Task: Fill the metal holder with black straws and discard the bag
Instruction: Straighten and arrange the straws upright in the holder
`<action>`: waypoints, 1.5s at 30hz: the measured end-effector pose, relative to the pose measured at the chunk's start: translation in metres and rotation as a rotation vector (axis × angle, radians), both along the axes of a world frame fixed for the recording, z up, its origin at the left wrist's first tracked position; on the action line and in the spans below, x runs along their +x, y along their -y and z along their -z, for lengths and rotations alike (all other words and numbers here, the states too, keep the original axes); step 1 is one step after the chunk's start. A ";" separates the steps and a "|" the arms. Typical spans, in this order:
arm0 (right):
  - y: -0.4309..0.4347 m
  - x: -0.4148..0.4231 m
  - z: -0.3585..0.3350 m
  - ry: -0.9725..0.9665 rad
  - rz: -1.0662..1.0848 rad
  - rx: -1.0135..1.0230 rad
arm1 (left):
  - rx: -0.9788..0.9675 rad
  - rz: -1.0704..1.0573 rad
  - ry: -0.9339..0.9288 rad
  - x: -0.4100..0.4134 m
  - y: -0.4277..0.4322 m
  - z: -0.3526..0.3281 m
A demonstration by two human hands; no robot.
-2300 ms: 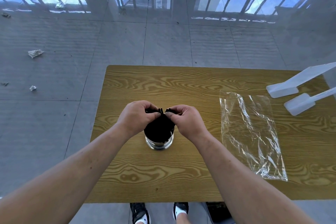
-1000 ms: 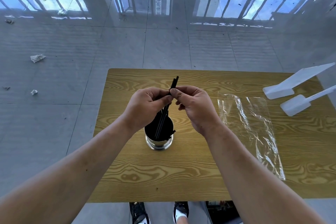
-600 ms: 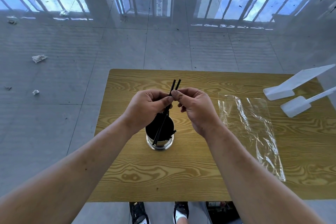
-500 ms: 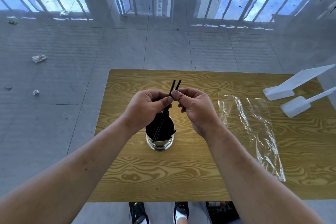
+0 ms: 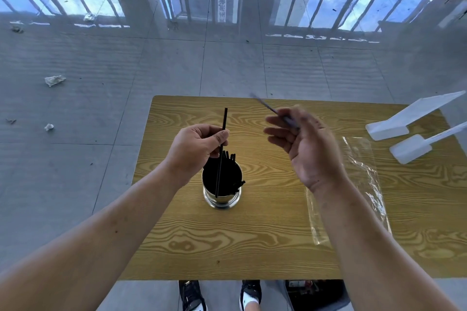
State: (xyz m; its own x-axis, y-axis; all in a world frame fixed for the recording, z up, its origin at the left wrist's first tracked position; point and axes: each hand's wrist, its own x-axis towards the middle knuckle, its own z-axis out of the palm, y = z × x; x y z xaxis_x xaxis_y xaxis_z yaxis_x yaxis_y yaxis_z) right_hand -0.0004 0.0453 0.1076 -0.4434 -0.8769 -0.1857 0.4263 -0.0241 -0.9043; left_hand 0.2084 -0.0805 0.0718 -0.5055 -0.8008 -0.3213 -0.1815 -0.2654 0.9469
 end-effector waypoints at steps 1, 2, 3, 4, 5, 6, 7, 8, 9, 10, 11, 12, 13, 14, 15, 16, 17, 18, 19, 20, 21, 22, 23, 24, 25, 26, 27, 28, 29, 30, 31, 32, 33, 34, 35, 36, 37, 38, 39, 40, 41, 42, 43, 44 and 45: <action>-0.001 0.005 0.003 -0.094 -0.021 0.048 | 0.013 -0.002 -0.012 -0.001 -0.001 -0.001; -0.001 0.010 0.007 -0.168 -0.043 0.091 | 0.019 -0.009 -0.022 -0.003 -0.002 -0.001; -0.001 0.015 0.010 -0.204 -0.062 0.123 | 0.018 -0.019 -0.025 -0.004 -0.002 -0.002; -0.001 0.019 0.013 -0.209 -0.077 0.145 | 0.008 -0.024 -0.021 -0.005 -0.002 -0.003; -0.001 0.024 0.015 -0.196 -0.089 0.158 | -0.006 -0.016 -0.020 -0.005 -0.001 -0.004; 0.000 0.028 0.017 -0.183 -0.098 0.167 | -0.020 0.001 -0.027 -0.005 -0.001 -0.005; 0.001 0.031 0.019 -0.176 -0.106 0.178 | -0.030 0.024 -0.037 -0.005 -0.002 -0.008; 0.002 0.034 0.021 -0.169 -0.114 0.193 | -0.042 0.050 -0.043 -0.006 -0.003 -0.010; 0.003 0.036 0.023 -0.156 -0.119 0.208 | -0.056 0.076 -0.043 -0.006 -0.004 -0.011; 0.004 0.037 0.024 -0.140 -0.122 0.223 | -0.066 0.101 -0.043 -0.006 -0.005 -0.012; 0.005 0.038 0.025 -0.123 -0.121 0.238 | -0.062 0.125 -0.045 -0.006 -0.007 -0.014; 0.006 0.039 0.026 -0.106 -0.118 0.250 | -0.039 0.145 -0.056 -0.005 -0.009 -0.016; 0.007 0.039 0.026 -0.089 -0.114 0.261 | 0.002 0.159 -0.079 -0.005 -0.010 -0.019; 0.008 0.039 0.026 -0.067 -0.112 0.268 | 0.046 0.170 -0.106 -0.004 -0.011 -0.020; 0.008 0.039 0.027 -0.041 -0.112 0.274 | 0.076 0.176 -0.122 -0.003 -0.011 -0.022; 0.008 0.038 0.027 -0.014 -0.120 0.279 | 0.084 0.172 -0.117 -0.002 -0.010 -0.022; 0.008 0.037 0.028 0.010 -0.133 0.285 | 0.076 0.166 -0.100 0.000 -0.010 -0.022; 0.009 0.036 0.028 0.029 -0.149 0.294 | 0.064 0.166 -0.081 0.001 -0.008 -0.020; 0.009 0.036 0.028 0.044 -0.165 0.304 | 0.055 0.168 -0.064 0.001 -0.007 -0.019; 0.009 0.035 0.028 0.058 -0.179 0.315 | 0.044 0.173 -0.048 0.002 -0.006 -0.018; 0.010 0.035 0.028 0.071 -0.189 0.323 | 0.031 0.185 -0.032 0.002 -0.005 -0.016; 0.011 0.035 0.028 0.084 -0.194 0.326 | 0.016 0.197 -0.014 0.003 -0.005 -0.014; 0.012 0.035 0.028 0.095 -0.193 0.326 | 0.004 0.211 0.010 0.003 -0.005 -0.012; 0.014 0.036 0.028 0.102 -0.187 0.325 | -0.013 0.221 0.042 0.003 -0.004 -0.011; 0.016 0.036 0.028 0.096 -0.182 0.326 | -0.036 0.225 0.077 0.002 -0.004 -0.009; 0.018 0.037 0.029 0.071 -0.181 0.328 | -0.065 0.224 0.108 0.001 -0.004 -0.006; 0.019 0.038 0.030 0.027 -0.185 0.332 | -0.092 0.219 0.137 0.001 -0.003 -0.004; 0.020 0.040 0.031 -0.025 -0.191 0.333 | -0.113 0.212 0.159 0.000 -0.002 -0.001; 0.021 0.041 0.033 -0.070 -0.196 0.331 | -0.126 0.206 0.176 0.000 0.000 0.001; 0.021 0.043 0.035 -0.102 -0.198 0.330 | -0.138 0.205 0.196 0.000 0.001 0.003; 0.022 0.044 0.037 -0.127 -0.196 0.329 | -0.153 0.210 0.224 0.001 0.002 0.004; 0.022 0.046 0.038 -0.153 -0.192 0.330 | -0.175 0.227 0.259 0.001 0.003 0.006; 0.023 0.048 0.040 -0.184 -0.188 0.335 | -0.203 0.252 0.299 0.001 0.003 0.008; 0.023 0.049 0.041 -0.214 -0.186 0.340 | -0.233 0.275 0.345 0.001 0.002 0.010; 0.024 0.051 0.043 -0.245 -0.191 0.344 | -0.262 0.292 0.395 0.002 0.002 0.013; 0.025 0.054 0.044 -0.284 -0.202 0.351 | -0.291 0.305 0.445 0.002 0.001 0.015; 0.025 0.056 0.046 -0.332 -0.216 0.362 | -0.316 0.319 0.491 0.002 0.001 0.017; 0.025 0.058 0.048 -0.382 -0.230 0.371 | -0.339 0.332 0.530 0.003 0.000 0.018; 0.024 0.060 0.051 -0.428 -0.240 0.376 | -0.359 0.342 0.562 0.004 0.000 0.019; 0.022 0.061 0.053 -0.479 -0.246 0.373 | -0.372 0.351 0.581 0.005 -0.001 0.019; 0.020 0.061 0.056 -0.543 -0.248 0.367 | -0.374 0.362 0.587 0.006 -0.002 0.019; 0.018 0.060 0.059 -0.612 -0.250 0.360 | -0.367 0.373 0.583 0.008 -0.003 0.019; 0.017 0.059 0.061 -0.664 -0.256 0.358 | -0.361 0.381 0.580 0.010 -0.004 0.019; 0.015 0.058 0.063 -0.689 -0.264 0.364 | -0.363 0.386 0.578 0.011 -0.005 0.018; 0.013 0.058 0.065 -0.695 -0.275 0.376 | -0.369 0.391 0.577 0.013 -0.005 0.017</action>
